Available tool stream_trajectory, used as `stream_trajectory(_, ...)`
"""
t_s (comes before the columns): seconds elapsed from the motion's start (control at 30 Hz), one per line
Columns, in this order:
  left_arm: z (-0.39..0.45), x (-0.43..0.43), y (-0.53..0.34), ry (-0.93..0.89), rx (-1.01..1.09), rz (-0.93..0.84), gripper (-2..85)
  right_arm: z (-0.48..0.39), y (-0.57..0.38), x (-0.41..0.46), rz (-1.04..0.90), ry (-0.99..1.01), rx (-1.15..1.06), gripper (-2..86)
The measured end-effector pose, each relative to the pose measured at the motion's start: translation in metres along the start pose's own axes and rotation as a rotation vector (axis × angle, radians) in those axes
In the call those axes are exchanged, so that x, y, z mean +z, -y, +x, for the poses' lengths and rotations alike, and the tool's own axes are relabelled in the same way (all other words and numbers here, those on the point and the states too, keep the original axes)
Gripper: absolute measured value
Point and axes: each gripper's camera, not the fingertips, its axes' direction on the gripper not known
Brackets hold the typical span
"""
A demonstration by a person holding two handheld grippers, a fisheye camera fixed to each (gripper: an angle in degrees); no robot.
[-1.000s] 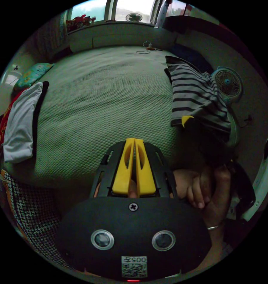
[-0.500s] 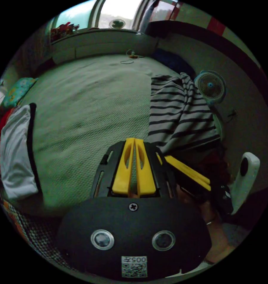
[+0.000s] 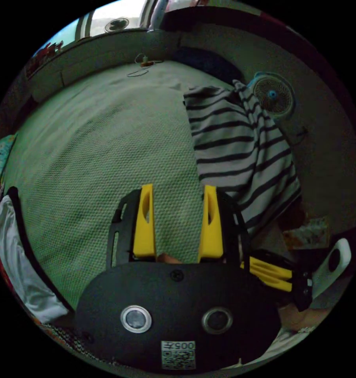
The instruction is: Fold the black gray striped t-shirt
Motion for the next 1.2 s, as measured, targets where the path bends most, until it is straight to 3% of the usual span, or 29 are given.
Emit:
stream_trajectory(0.13,-0.011,-0.013,0.004,-0.086,-0.028,0.055,16.1,-0.009,0.003,0.009,-0.002,-0.007,-0.002,-1.7)
stream_trajectory(0.3,0.008,0.003,0.003,-0.107,0.106,-0.057,16.0,-0.03,0.006,0.024,-0.016,-0.066,-0.026,-1.7)
stream_trajectory(0.53,0.012,0.003,-0.019,-0.126,0.081,-0.041,3.4,-0.046,0.008,0.037,-0.041,-0.095,-0.017,-1.6)
stream_trajectory(0.83,-0.009,-0.079,-0.066,0.06,0.006,0.113,0.9,-0.086,0.009,0.062,-0.051,-0.124,-0.072,-1.7)
stream_trajectory(1.07,-0.045,-0.155,-0.128,0.47,-0.125,0.179,1.0,-0.176,0.011,0.098,-0.221,-0.176,-0.21,-1.2)
stream_trajectory(1.2,-0.094,-0.198,-0.168,0.559,-0.295,0.185,2.1,-0.247,0.009,0.111,-0.29,-0.145,-0.308,-1.1)
